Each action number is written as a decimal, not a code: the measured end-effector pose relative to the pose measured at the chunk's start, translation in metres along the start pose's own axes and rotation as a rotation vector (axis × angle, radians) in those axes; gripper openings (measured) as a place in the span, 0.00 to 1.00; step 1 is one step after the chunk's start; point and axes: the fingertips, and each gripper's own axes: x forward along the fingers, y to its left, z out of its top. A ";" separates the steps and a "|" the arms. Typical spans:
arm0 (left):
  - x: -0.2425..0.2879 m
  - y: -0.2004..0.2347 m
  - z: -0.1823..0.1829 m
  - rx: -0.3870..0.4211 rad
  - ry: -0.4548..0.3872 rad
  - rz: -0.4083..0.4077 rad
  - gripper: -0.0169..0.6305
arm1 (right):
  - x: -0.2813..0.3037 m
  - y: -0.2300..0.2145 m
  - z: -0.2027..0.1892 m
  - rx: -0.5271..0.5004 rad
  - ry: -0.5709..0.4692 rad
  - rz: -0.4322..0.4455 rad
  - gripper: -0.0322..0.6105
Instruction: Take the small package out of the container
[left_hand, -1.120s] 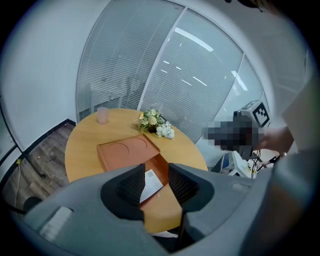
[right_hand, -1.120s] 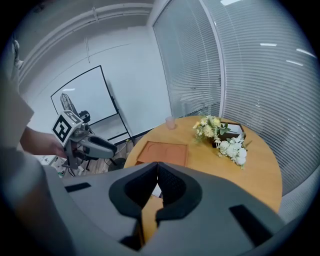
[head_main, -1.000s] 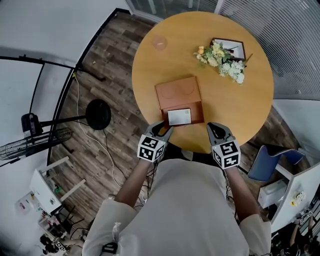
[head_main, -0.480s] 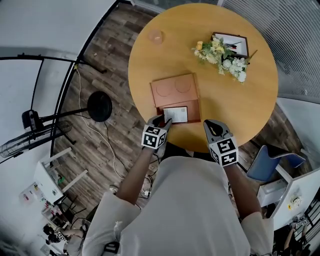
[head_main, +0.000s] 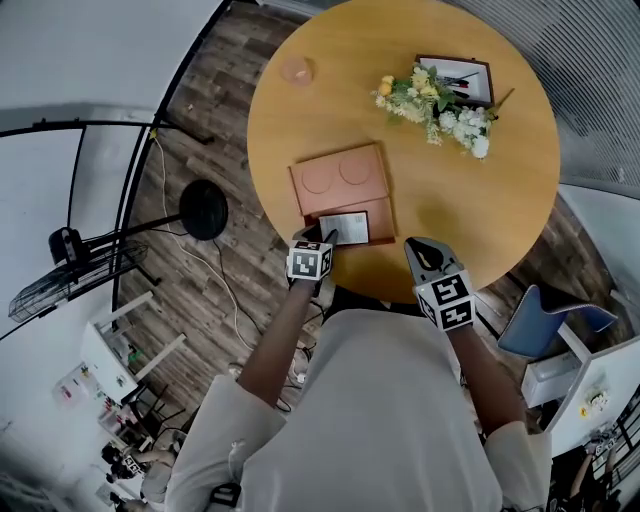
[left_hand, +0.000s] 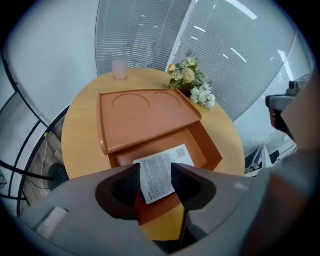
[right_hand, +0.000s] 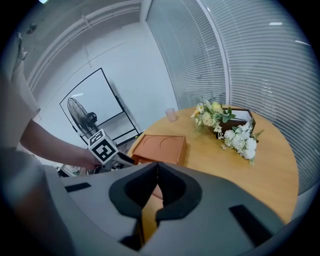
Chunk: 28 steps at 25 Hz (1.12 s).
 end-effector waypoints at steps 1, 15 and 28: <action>0.004 0.003 -0.001 -0.015 0.014 0.022 0.31 | 0.000 -0.004 0.000 0.006 -0.001 0.000 0.05; 0.038 0.009 -0.005 -0.119 0.110 0.104 0.36 | -0.005 -0.028 -0.003 0.017 -0.014 0.020 0.05; 0.048 -0.042 0.009 -0.095 0.092 -0.033 0.36 | -0.015 -0.036 -0.007 0.035 -0.017 -0.002 0.05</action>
